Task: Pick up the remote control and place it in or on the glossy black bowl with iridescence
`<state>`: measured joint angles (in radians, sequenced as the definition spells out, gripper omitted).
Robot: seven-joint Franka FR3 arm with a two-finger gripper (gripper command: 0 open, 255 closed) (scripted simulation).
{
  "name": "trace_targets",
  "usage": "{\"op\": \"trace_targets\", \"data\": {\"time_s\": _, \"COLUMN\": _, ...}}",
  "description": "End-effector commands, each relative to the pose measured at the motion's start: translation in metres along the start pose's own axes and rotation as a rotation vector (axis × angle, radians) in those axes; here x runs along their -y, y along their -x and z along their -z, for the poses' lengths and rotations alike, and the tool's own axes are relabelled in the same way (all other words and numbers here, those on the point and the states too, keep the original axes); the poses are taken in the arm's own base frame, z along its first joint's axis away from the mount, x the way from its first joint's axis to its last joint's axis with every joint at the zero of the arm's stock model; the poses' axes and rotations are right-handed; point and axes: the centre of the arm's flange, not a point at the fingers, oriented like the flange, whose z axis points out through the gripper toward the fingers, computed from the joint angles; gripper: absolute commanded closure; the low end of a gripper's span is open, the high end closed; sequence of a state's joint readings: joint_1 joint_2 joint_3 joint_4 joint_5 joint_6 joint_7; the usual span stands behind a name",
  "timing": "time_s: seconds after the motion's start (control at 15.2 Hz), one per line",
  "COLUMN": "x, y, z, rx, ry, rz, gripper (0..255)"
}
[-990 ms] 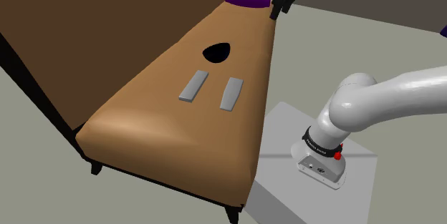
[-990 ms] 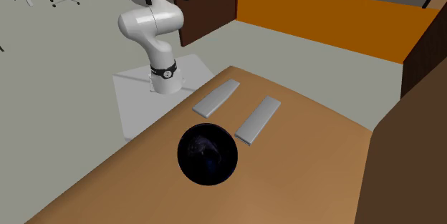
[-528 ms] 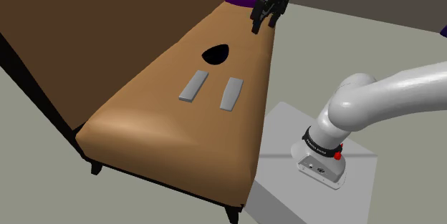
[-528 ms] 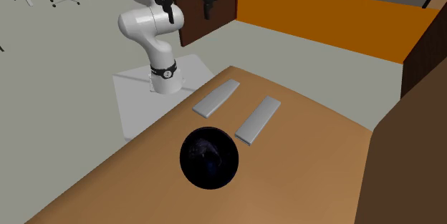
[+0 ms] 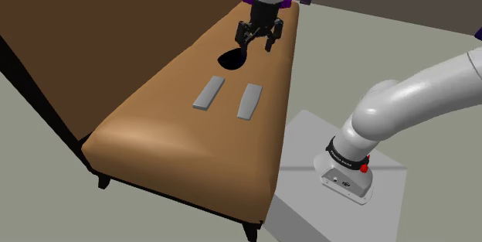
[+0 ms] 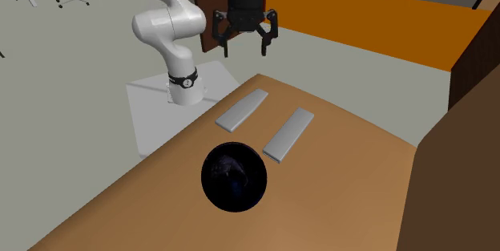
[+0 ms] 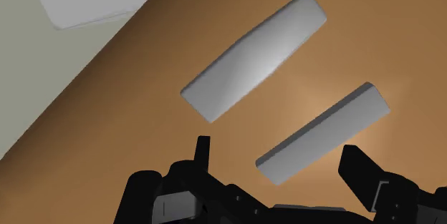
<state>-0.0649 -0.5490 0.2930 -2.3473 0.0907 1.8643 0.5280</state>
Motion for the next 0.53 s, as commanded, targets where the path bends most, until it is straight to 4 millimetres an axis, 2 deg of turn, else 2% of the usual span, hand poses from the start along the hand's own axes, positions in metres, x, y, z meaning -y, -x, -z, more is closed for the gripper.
{"op": "trace_targets", "data": {"time_s": 0.0, "x": 0.019, "y": -0.007, "z": -0.018, "rx": 0.014, "ry": 0.003, "rz": -0.074, "gripper": 0}}
{"op": "trace_targets", "data": {"time_s": 0.46, "x": 0.076, "y": -0.046, "z": -0.085, "rx": 0.062, "ry": 0.018, "rz": -0.312, "gripper": 0}}
